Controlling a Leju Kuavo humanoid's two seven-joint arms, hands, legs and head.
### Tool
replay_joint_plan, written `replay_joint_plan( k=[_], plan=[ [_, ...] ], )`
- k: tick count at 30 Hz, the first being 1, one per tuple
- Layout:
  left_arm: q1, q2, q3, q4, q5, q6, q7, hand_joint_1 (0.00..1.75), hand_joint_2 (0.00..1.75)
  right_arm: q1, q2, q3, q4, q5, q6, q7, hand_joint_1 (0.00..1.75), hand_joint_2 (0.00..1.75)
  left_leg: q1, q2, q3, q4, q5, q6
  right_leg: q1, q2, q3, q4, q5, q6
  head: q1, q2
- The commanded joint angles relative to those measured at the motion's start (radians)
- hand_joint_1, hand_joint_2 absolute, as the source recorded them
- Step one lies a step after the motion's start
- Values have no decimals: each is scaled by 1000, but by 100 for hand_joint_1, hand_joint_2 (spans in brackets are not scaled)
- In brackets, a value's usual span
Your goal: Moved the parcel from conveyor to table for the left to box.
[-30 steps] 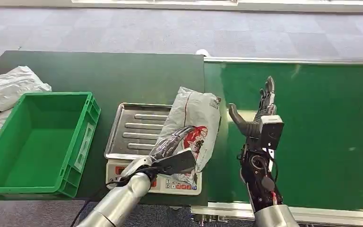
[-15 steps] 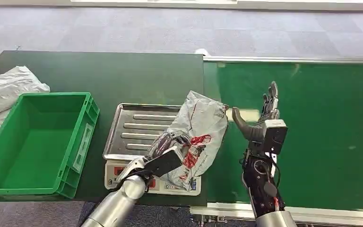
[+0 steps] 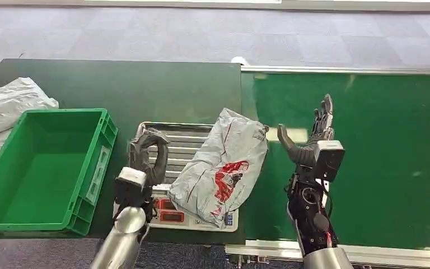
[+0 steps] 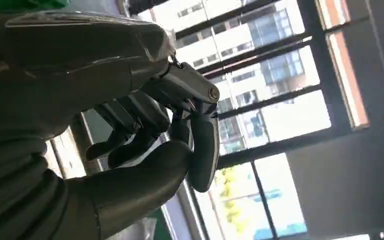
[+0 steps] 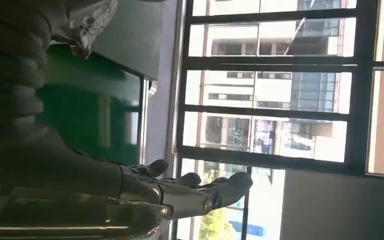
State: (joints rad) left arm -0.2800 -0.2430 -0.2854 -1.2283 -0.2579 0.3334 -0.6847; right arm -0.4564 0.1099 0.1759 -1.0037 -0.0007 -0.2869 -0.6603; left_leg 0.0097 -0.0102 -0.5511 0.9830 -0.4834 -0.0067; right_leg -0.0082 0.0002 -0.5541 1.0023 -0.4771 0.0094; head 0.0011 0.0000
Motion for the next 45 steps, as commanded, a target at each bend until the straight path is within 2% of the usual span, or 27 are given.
replay_joint_plan(
  k=[1, 3, 4, 5, 6, 8, 11, 15, 19, 22, 25, 28, 30, 36, 45],
  plan=[
    [27, 84, 21, -137, 51, 117, -13, 175, 175, -81, -2, 7, 115, -19, -8, -12, 0, 175, 0, 3, -1, 0, 0, 0, 0, 3, -2, 0, 1, 0, 0, 0],
    [25, 120, -8, -114, 96, -19, -13, 175, 175, -85, -8, 10, 125, -24, -2, -17, 0, 175, 0, 5, 0, -1, 1, 0, 0, 4, -2, -1, 2, 0, 0, 0],
    [25, 120, -8, -114, 96, -19, -13, 175, 175, -85, -8, 10, 125, -24, -2, -17, 0, 175, -1, 5, 0, -1, 1, 0, 0, 4, -1, -1, 2, 0, 0, 0],
    [20, 137, -43, -97, 86, -88, -13, 66, 175, -87, -10, 11, 129, -27, 4, -19, 0, 175, -1, 4, 1, -1, 0, 0, 0, 3, -1, -1, 1, 0, 0, 0],
    [20, 143, -76, -88, 55, -142, -13, 0, 175, -87, -13, 13, 129, -29, 10, -21, 0, 175, 0, 4, 0, -2, 1, 0, 0, 3, -1, -1, 2, 0, 0, 0],
    [23, 142, -135, -84, 16, -230, -13, 0, 175, -90, -17, 17, 130, -28, 21, -23, 0, 175, 0, 1, 0, -2, 1, 0, 0, 0, -1, -1, 1, 0, 0, 0],
    [23, 146, -188, -91, -28, -279, 2, 0, 175, -94, -18, 18, 133, -27, 24, -22, 0, 175, -1, 2, 0, -1, 1, 1, 0, 1, -1, -1, 1, 0, 0, 0],
    [-24, 150, -311, -20, -237, -321, 148, 0, 175, -71, -29, 16, 110, -23, 26, -20, 0, 175, 0, -1, -1, -1, 1, 0, 0, -2, 0, -1, 1, 0, 0, 0],
    [-28, 141, -312, -8, -240, -321, 151, 0, 175, -69, -30, 15, 108, -23, 27, -20, 0, 175, -1, -1, -1, -1, 1, 0, -1, -1, -1, -1, 0, 0, 0, 0],
    [-91, 128, -356, 103, -388, -334, 271, 0, 175, -68, -29, 8, 113, -15, 18, -15, 0, 175, 0, 1, -1, -1, 1, 0, 0, 0, -1, -1, 1, 0, 0, 0],
    [-152, 94, -367, 254, -429, -379, 327, 0, 175, -66, -32, -1, 127, -8, 20, -21, 0, 175, 0, -3, -1, -1, 1, 0, -1, -3, -1, -1, 0, 0, 0, 0],
    [-164, 86, -361, 290, -435, -373, 316, 0, 175, -66, -31, -5, 130, -7, 23, -25, 0, 175, 0, -1, -1, -1, 1, 0, 0, -1, -1, -1, 1, 0, 0, 0],
    [-191, 75, -365, 355, -456, -432, 401, 0, 175, -74, -28, -13, 139, -1, 24, -24, 0, 175, -1, 1, -1, -1, 1, 0, 0, 0, -2, -1, 1, -1, 0, 0],
    [-230, 49, -342, 497, -501, -409, 502, 0, 175, -89, -12, -28, 145, 17, 9, 6, 0, 175, 0, 2, -1, -1, 1, 0, 0, 1, -3, -1, 2, -1, 0, 0],
    [-245, 35, -331, 551, -512, -399, 507, 0, 175, -77, -13, -44, 152, 19, -2, -8, 0, 175, -1, 2, 2, -2, 2, 0, -1, 2, 1, -2, 3, -1, 0, 0]
  ],
)
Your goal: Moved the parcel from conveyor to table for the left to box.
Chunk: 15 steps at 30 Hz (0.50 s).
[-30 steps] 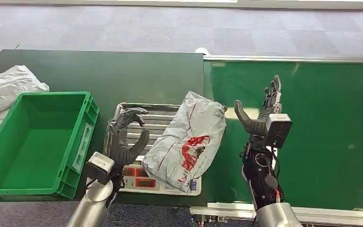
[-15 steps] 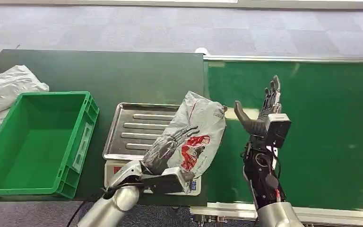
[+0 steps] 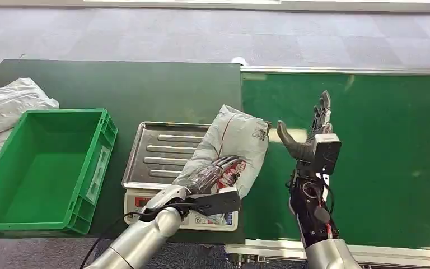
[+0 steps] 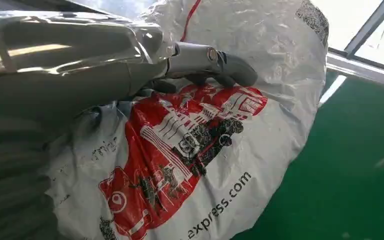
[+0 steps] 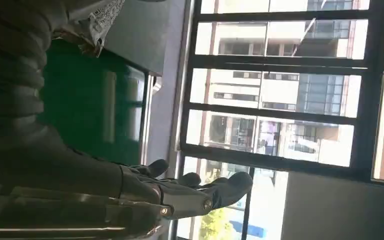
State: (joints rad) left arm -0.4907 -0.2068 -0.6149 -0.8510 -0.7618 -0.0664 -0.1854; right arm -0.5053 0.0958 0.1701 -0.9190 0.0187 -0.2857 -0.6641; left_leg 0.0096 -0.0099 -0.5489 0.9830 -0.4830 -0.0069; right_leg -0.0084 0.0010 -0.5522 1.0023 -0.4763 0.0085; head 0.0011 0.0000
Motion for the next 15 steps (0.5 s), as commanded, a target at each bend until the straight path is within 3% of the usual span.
replay_joint_plan(
  k=[1, 2, 3, 4, 15],
  plan=[
    [-38, -3, -1, 169, -10, 13, -13, 0, 175, -24, -1, -43, 62, -1, -5, -7, 0, 175, -1, 1, 1, -1, 1, 0, -1, 1, 1, -1, 2, 0, 0, 0],
    [-42, -7, 4, 164, 4, 1, -31, 0, 175, -21, -4, -46, 58, -2, -2, -8, 0, 175, -1, 2, 1, -2, 2, 0, 0, 1, 1, -1, 3, 0, 0, 0],
    [-42, -6, 4, 156, 8, -2, -42, 59, 175, -18, -5, -49, 52, -2, -2, -8, 0, 175, -1, 2, 1, -2, 3, 0, 0, 1, 1, -1, 3, 0, 0, 0],
    [-42, -3, 4, 138, 11, 1, -56, 169, 175, -12, -6, -53, 42, -2, -2, -8, 0, 175, -1, 1, 2, -1, 2, 0, -1, 0, 2, -1, 2, 0, 0, 0],
    [58, 24, 121, -205, 122, 225, -224, 175, 175, 28, -15, -75, -35, 2, -3, 5, 0, 175, 0, 2, -1, 0, 3, 0, 0, 1, -2, 0, 3, -1, 0, 0]
  ],
)
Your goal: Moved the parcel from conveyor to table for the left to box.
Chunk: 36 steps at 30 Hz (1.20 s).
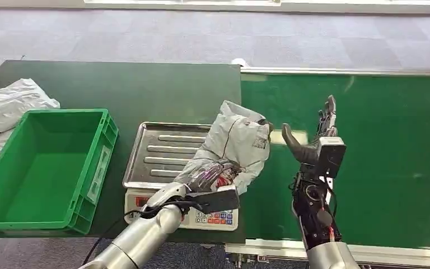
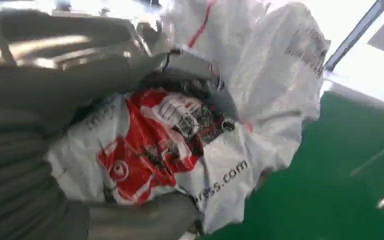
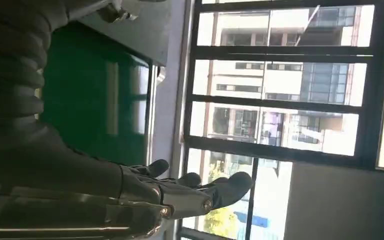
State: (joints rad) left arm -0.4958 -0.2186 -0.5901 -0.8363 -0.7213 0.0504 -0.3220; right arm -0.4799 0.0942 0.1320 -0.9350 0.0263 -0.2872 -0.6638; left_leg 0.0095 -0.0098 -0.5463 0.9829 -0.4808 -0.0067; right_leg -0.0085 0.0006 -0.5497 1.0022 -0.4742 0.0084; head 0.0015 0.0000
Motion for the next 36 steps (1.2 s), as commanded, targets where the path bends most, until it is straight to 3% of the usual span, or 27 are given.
replay_joint_plan(
  k=[1, 8, 15, 19, 23, 24, 29, 30, 32, 34, 35, 36],
  plan=[
    [63, 36, 96, -219, 81, 108, -87, 175, 175, 3, -14, -37, -19, -5, -1, 5, 0, 175, 0, 3, -5, 0, 1, 0, 0, 2, -6, 0, 2, 0, 0, 0],
    [70, 38, 95, -224, 82, 108, -88, 175, 175, 5, -13, -37, -19, -6, -2, 4, 0, 175, 0, 2, -7, -1, 0, 0, 0, 1, -8, -1, 1, 0, 0, 0],
    [129, 52, 155, -339, 133, 247, -193, 175, 175, 22, -25, -29, -41, -21, 0, -4, 0, 175, 0, 3, -9, -1, 1, 0, 0, 2, -9, -1, 2, 0, 0, 0],
    [198, 78, 264, -480, 332, 393, -359, 175, 175, 46, -31, -24, -85, -32, -4, 8, 0, 175, 0, 4, -8, -2, 0, 0, 0, 3, -9, -1, 2, -1, 0, 0],
    [266, 116, 398, -570, 208, 647, -339, 175, 175, 87, -39, -18, -114, -28, -20, 11, 0, 175, 0, 5, -8, -1, 0, 0, 1, 4, -9, -1, 1, -1, 0, 0],
    [283, 113, 438, -585, 185, 647, -337, 175, 175, 102, -41, -16, -120, -27, -22, 8, 0, 175, 0, 5, -7, -2, 0, 0, 1, 4, -9, -1, 1, -1, 0, 0],
    [332, 4, 734, -690, -44, 648, -376, 175, 175, 146, -52, -13, -151, -29, -18, -5, 0, 175, 1, 6, -7, -3, 0, 0, 1, 4, -8, -3, 2, -1, 0, 0],
    [320, -43, 832, -656, -194, 648, -329, 175, 175, 153, -51, -19, -159, -27, -25, -4, 0, 175, 1, 5, -8, -1, 0, 0, 1, 4, -9, -2, 1, 0, 0, 0],
    [321, 39, 798, -562, -291, 644, -92, 175, 175, 175, -55, -31, -190, -23, -30, 2, 0, 175, 1, 5, -9, -1, 0, 0, 1, 3, -10, -1, 1, 0, 0, 0],
    [327, 96, 764, -529, -320, 629, 14, 175, 175, 187, -58, -39, -209, -21, -27, 5, 0, 175, -1, 4, -7, -3, 1, 0, 0, 2, -8, -2, 1, -1, 0, 0],
    [331, 129, 754, -497, -395, 553, 129, 175, 175, 195, -58, -46, -225, -17, -24, 11, 0, 175, -1, 4, -6, -4, 1, 0, -1, 2, -8, -2, 1, -1, 0, 0],
    [331, 129, 754, -497, -395, 553, 129, 175, 175, 195, -58, -46, -225, -17, -24, 11, 0, 175, 0, 4, -7, -4, 1, 0, 0, 2, -8, -2, 2, -1, 0, 0]
  ],
)
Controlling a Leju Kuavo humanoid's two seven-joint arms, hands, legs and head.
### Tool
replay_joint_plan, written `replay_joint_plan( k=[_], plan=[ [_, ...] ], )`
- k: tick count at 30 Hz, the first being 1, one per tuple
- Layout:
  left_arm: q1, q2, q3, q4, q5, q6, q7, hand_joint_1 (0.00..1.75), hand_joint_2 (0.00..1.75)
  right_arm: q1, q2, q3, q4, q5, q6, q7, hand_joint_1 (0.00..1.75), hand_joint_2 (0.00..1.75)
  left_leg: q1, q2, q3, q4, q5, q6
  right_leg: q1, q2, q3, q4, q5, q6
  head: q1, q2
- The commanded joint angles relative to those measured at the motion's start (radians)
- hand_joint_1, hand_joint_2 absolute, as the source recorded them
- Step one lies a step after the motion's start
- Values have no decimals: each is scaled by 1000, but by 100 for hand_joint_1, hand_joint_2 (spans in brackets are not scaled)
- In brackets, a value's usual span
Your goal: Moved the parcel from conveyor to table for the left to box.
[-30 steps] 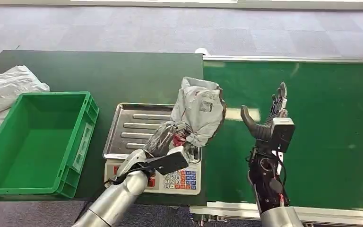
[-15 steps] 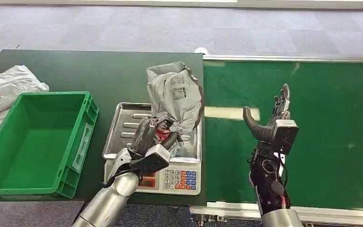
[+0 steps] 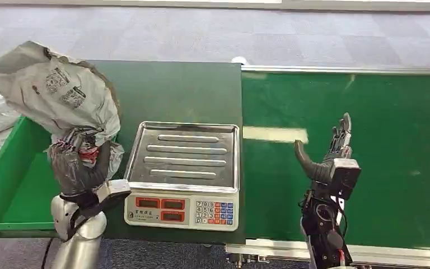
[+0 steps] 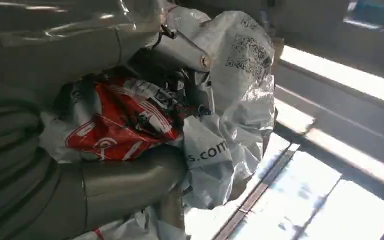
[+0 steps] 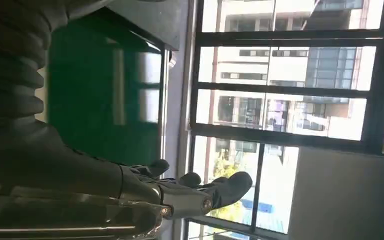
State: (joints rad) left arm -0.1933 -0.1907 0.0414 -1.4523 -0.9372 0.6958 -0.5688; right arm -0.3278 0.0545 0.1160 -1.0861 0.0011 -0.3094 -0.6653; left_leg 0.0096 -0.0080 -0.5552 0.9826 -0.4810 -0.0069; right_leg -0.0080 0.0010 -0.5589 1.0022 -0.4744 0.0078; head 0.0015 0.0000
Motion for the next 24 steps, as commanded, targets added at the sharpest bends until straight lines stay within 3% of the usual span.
replay_joint_plan(
  k=[1, 4, 5, 6, 12, 16, 17, 19, 22, 24],
  plan=[
    [32, 110, 127, 133, -186, -119, 417, 175, 175, 46, -17, -34, -81, 12, 1, 16, 0, 175, -1, 3, 3, -3, 1, 0, -1, 2, 1, -2, 1, -1, -1, 0],
    [34, 120, 131, 137, -196, -145, 461, 175, 175, 48, -13, -36, -84, 20, 4, 23, 0, 175, 0, 1, 1, -2, 1, 0, 0, 0, 0, -1, 0, -1, 0, 0],
    [34, 123, 129, 137, -201, -149, 474, 7, 175, 52, -9, -37, -87, 26, 4, 26, 0, 175, 0, 2, 2, -3, 1, 0, 0, 1, 0, -2, 1, -1, 0, 0],
    [33, 122, 129, 136, -197, -151, 477, 0, 175, 53, -8, -38, -88, 27, 4, 26, 0, 175, 0, 3, 2, -1, 0, 0, 0, 2, 0, -1, 1, 0, 0, 0],
    [18, 112, 106, 146, -190, -122, 485, 0, 175, 61, -1, -41, -98, 39, 6, 33, 0, 175, 0, 2, 0, -1, 1, 0, 0, 0, 0, -1, 1, 0, 0, 0],
    [9, 105, 87, 138, 0, -15, 370, 0, 175, 64, -1, -38, -101, 43, 12, 39, 0, 175, 0, 1, 0, -1, 1, 0, 0, 0, -1, 0, 1, 0, 0, 0],
    [8, 102, 82, 130, 85, 2, 311, 0, 0, 65, -2, -35, -101, 41, 14, 39, 0, 175, 0, 1, 0, -1, 1, 0, 0, 0, -1, -1, 1, -1, 0, 0],
    [-2, 43, 157, 108, 143, 2, 190, 0, 0, 62, -2, -27, -96, 40, 18, 42, 0, 175, 0, 0, 0, -2, 1, 0, 1, -1, 0, -1, 1, -1, 0, 0],
    [-14, 59, 95, 143, 373, -1, 97, 0, 0, 52, -7, -13, -81, 34, 15, 42, 0, 175, 0, 0, -1, 0, 1, 0, 1, -1, -1, -1, 1, 0, 0, 0],
    [-18, 60, 63, 156, 585, -118, 56, 0, 0, 33, -20, 1, -56, 21, 12, 36, 0, 175, 0, 0, 0, -1, 1, 0, 0, -1, 0, -1, 1, 0, 0, 0]
  ],
)
